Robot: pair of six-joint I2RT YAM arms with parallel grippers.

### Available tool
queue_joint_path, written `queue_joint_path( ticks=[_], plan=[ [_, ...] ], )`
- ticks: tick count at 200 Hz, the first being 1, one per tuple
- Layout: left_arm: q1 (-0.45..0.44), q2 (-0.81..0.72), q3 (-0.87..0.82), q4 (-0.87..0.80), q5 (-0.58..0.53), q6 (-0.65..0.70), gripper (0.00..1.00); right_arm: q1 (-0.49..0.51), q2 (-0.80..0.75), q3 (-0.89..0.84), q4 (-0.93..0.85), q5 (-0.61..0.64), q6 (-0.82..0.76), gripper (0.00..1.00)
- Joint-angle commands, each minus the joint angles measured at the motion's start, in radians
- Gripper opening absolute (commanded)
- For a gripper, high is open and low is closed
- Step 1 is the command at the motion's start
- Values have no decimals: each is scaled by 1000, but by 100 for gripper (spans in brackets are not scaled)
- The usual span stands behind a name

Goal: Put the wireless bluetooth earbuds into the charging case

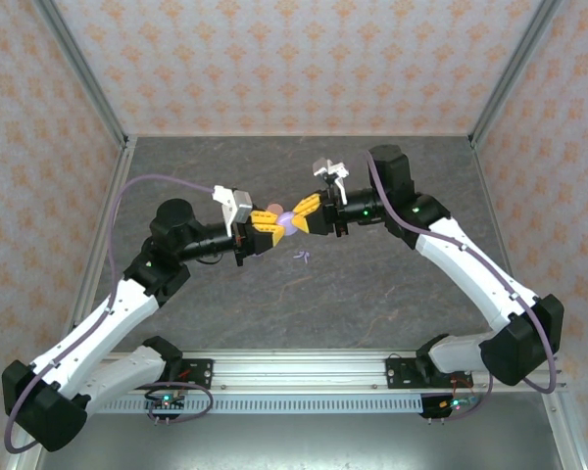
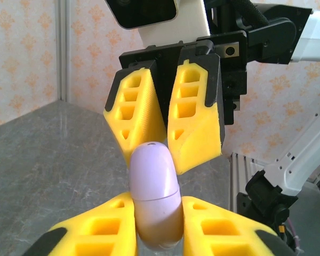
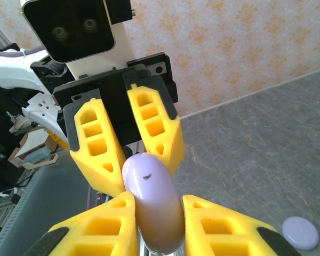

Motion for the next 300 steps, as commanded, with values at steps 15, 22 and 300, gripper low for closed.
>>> queue_joint_path(
  ticks=[15,22,300],
  plan=[
    [-8,11,11,40,-4,0,41,11,-26,36,-2,-25,-21,21],
    [-8,12,13,40,-3,0,44,13,-28,37,-3,-22,-21,21],
    [-29,45,47,-9,25,32,16,10,-23,19,28,236,10,76]
  ],
)
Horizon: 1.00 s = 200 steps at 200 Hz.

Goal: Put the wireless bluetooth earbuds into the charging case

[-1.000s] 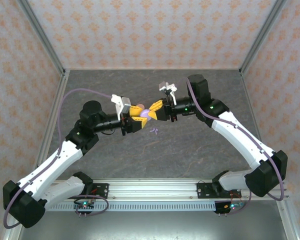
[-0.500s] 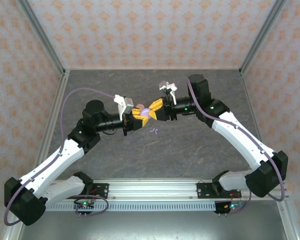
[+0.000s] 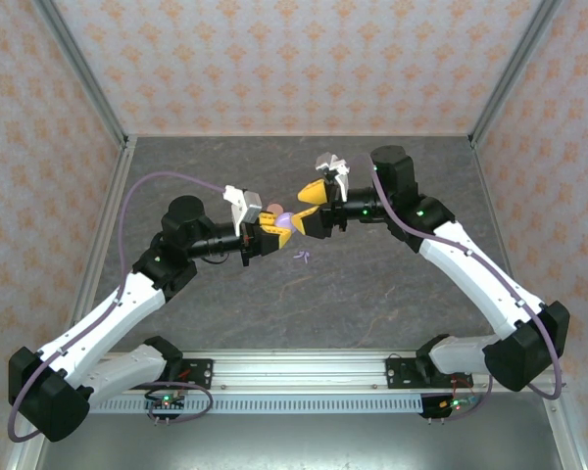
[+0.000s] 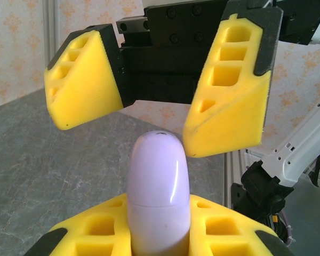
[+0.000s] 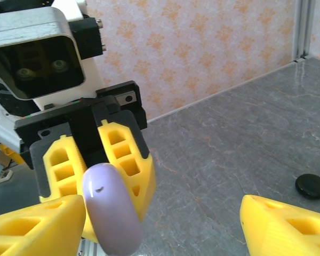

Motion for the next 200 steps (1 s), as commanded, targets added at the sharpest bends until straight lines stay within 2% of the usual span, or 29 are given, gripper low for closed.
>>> queue_joint_path(
  ticks=[1,47,88,155,176,200],
  plan=[
    [-9,-14,40,-7,8,22,16,0,10,18,24,41,-3,77],
    [-10,-20,44,-19,-2,29,16,-19,48,70,-1,126,31,79],
    [-12,-29,41,-27,-18,34,16,-21,85,101,-27,106,30,79],
    [-13,-31,39,-42,-40,46,16,-59,19,92,-34,118,67,79],
    [-12,-37,40,-58,-63,55,15,-74,-5,69,-54,176,90,79],
    [-12,-56,40,-100,-107,83,12,-78,-25,17,-101,317,123,76]
  ],
)
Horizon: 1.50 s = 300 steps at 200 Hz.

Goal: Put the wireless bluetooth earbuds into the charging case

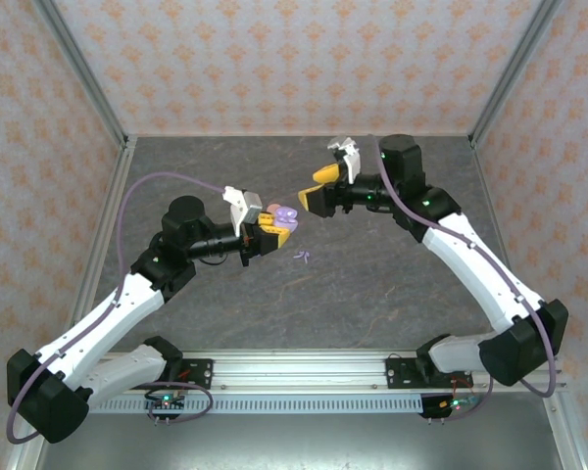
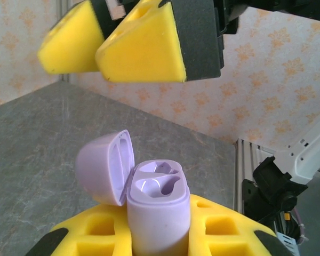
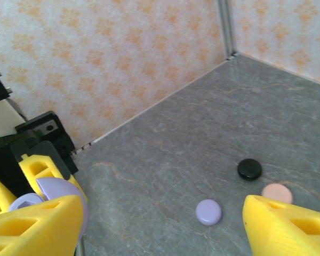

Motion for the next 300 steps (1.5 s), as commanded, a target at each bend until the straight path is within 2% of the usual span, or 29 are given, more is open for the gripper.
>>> queue_joint_path(
  ticks=[1,24,59,113,161,300],
  plan=[
    [-11,-42,32,-40,-51,51,12,-8,-40,-45,-56,148,46,75],
    [-11,-66,33,-78,-77,76,10,-9,-16,-101,-103,232,98,65],
    [-11,-95,34,-93,-99,91,9,8,84,-195,-103,296,181,50],
    [-11,-93,39,-87,-104,87,8,85,292,-240,-60,437,257,50],
    [-11,-80,52,-91,-99,86,8,111,454,-202,-29,415,285,42],
    [-12,-84,45,-98,-99,83,8,121,579,-121,-23,380,294,28]
  ],
)
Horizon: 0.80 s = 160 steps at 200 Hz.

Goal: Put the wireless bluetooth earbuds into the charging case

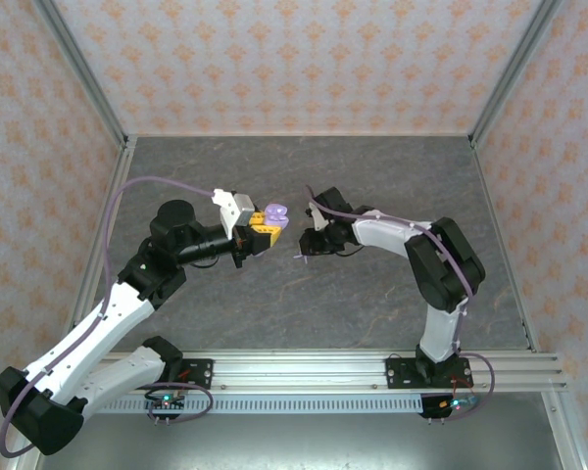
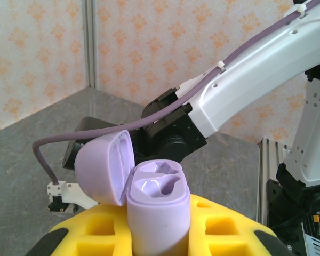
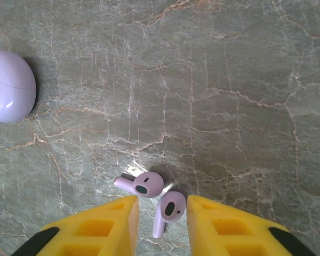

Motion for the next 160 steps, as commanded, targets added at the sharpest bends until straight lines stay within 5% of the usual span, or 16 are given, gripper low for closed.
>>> queue_joint_path(
  ticks=[1,93,160],
  plan=[
    [-12,-7,26,-3,-13,12,8,8,22,30,-3,-7,6,28],
    [-11,-8,23,-7,-17,13,8,13,67,45,-53,16,-12,22],
    [-12,-11,22,-11,-20,13,8,12,10,21,-47,15,-13,27]
  ],
)
